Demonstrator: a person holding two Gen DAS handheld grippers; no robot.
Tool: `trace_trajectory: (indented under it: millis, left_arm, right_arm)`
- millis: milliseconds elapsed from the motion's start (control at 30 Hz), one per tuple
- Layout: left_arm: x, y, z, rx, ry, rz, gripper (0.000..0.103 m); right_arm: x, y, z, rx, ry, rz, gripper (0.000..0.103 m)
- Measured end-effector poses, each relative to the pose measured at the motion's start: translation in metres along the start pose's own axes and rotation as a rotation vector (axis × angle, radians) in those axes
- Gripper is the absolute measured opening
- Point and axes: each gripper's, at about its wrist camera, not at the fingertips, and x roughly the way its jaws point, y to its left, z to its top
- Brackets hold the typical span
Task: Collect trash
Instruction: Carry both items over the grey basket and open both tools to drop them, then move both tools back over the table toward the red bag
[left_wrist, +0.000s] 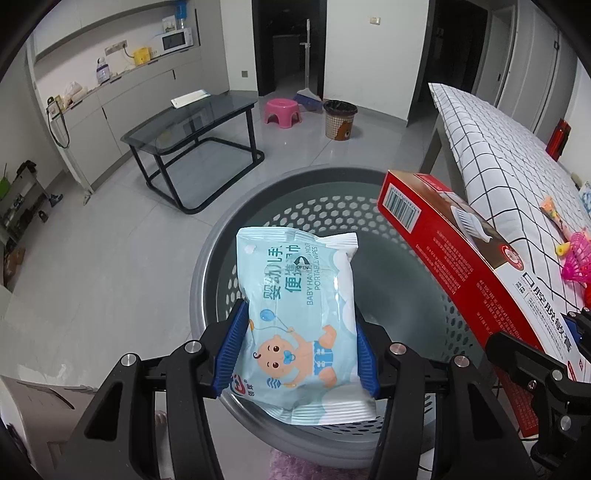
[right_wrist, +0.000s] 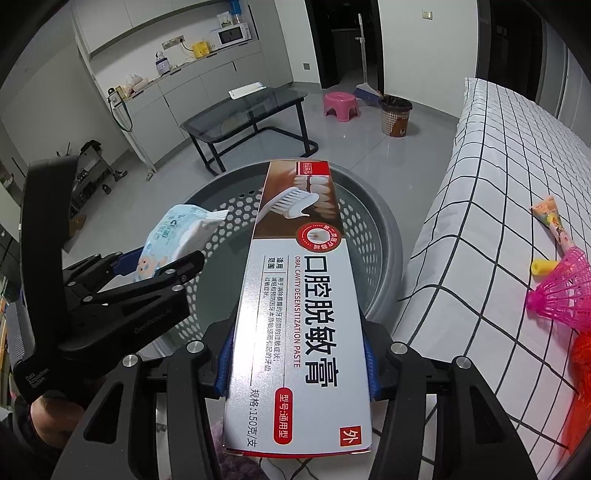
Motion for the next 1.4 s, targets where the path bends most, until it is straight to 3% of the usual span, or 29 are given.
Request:
trace_trajectory:
  millis: [167,333,533,1400]
  left_arm:
    - [-0.001,0.005,0.000,-0.007,-0.005,0.010,0.054]
    - [-0.002,0.007,0.000,-0.018,-0.010,0.019,0.069]
    - [-0.002,0.010,0.002,-0.030,-0.011,0.023,0.073]
    - [-0.015,0.010,0.003,-0.033,-0.026,0.036,0.073]
  right_arm:
    - [0.004,0.003,0.004,-0.002,0.001,-0.006,0.051]
    - [0.003,0.000,0.003,0.004,-0.010,-0.007,0.051]
    - [-0.003,-0.003,0.005,0.016,-0.038,-0.001,0.057]
    - [-0.014,-0.006,0.001,0.020,-0.072,0.006,0.058]
